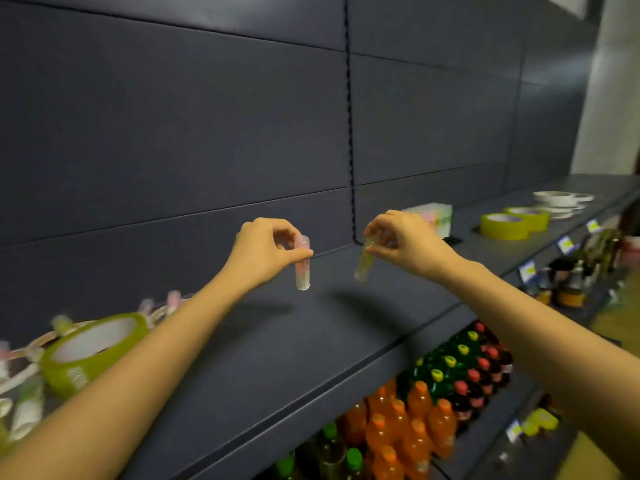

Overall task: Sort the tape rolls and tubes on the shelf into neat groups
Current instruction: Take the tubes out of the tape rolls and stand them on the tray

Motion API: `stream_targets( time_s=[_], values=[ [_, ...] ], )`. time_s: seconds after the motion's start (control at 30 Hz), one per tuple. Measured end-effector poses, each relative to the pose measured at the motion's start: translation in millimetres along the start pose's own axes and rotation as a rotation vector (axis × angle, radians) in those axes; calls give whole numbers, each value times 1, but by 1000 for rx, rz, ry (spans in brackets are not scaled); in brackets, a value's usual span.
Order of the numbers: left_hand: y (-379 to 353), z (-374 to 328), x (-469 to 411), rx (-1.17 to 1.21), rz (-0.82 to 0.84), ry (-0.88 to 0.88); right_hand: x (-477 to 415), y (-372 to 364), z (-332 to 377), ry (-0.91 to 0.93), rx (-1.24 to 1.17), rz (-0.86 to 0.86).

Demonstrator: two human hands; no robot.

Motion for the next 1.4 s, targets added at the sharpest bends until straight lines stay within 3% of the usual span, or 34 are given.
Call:
stream_targets(
  time_s=[0.27, 0.57, 0.93, 1.4],
  values=[
    [-130, -62, -42, 68, -25, -55, 44, 31, -137, -60, 113, -27],
    [-227, -80, -82, 92, -99, 9, 61, 37, -240, -60, 51, -123],
    [-277, -52, -147, 10, -116, 7, 27, 0, -294, -11, -83, -108],
    [-302, -10, -195, -99, -108, 59, -56, -55, -313, 124, -188, -44]
  ],
)
Point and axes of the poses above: each hand's wrist, its own x-axis away from the middle knuckle, its own y-axis out of the back of the hand, z = x × y, the point moved 5 cm from there along -x, towards the middle knuckle, and after that the axes turned 13 degrees about x, right-handed, at the moved point
